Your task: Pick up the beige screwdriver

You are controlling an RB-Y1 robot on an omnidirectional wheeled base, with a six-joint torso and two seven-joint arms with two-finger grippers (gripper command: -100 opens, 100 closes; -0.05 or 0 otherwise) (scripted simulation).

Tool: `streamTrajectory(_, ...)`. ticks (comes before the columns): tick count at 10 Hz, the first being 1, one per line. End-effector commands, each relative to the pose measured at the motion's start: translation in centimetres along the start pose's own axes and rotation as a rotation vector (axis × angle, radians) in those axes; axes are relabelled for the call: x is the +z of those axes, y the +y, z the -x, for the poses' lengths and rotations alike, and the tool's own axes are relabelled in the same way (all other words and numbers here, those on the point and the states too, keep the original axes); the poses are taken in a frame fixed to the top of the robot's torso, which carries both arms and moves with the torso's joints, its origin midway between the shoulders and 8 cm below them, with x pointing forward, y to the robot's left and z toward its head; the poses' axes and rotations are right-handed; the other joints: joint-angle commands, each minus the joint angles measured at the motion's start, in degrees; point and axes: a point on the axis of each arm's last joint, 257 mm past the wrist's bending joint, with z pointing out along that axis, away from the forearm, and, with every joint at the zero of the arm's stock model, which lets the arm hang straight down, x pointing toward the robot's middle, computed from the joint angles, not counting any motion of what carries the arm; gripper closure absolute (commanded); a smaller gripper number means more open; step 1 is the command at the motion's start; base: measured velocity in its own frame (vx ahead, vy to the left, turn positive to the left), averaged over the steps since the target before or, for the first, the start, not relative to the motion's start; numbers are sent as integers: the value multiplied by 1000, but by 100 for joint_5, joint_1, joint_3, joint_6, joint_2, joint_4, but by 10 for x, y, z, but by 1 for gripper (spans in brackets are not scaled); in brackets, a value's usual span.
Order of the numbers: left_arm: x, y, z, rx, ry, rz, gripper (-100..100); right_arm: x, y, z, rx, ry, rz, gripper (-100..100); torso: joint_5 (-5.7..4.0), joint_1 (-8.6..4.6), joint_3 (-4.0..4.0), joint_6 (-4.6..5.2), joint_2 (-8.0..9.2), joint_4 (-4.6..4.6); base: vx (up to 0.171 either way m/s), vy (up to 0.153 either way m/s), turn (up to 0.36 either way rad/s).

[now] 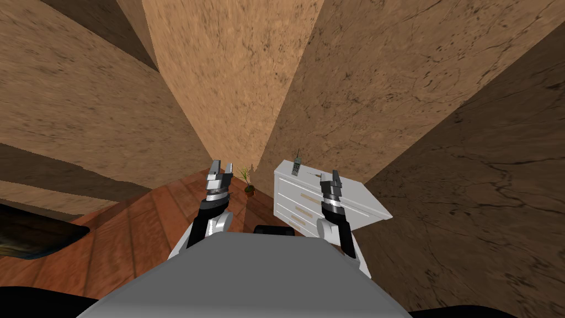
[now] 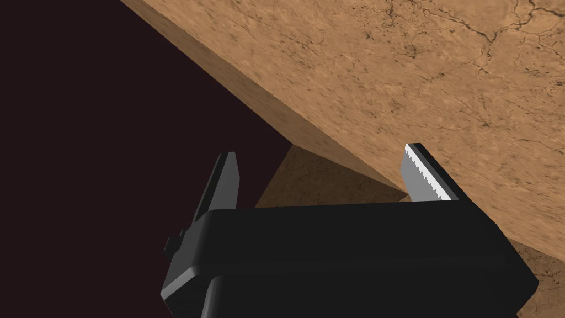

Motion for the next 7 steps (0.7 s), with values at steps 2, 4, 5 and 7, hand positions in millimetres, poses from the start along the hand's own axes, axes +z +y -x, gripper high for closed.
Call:
streamTrajectory(2,0,0,0,0,0,0,0,3,-2,-10,-43,76,7,-100,-1,-5,1,0,1,0,-8,-14,8)
streamTrajectory(4,0,0,0,0,0,0,0,4,-4,-15,-67,120,8,-100,-2,-9,1,0,1,0,-2,-12,7)
streamTrajectory(5,0,0,0,0,0,0,0,4,-7,-20,-90,159,10,-100,-1,-6,0,0,0,0,0,0,0)
streamTrajectory(7,0,0,0,0,0,0,0,5,-11,-26,-119,210,10,-100,0,-2,-2,0,-3,-1,7,4,13)
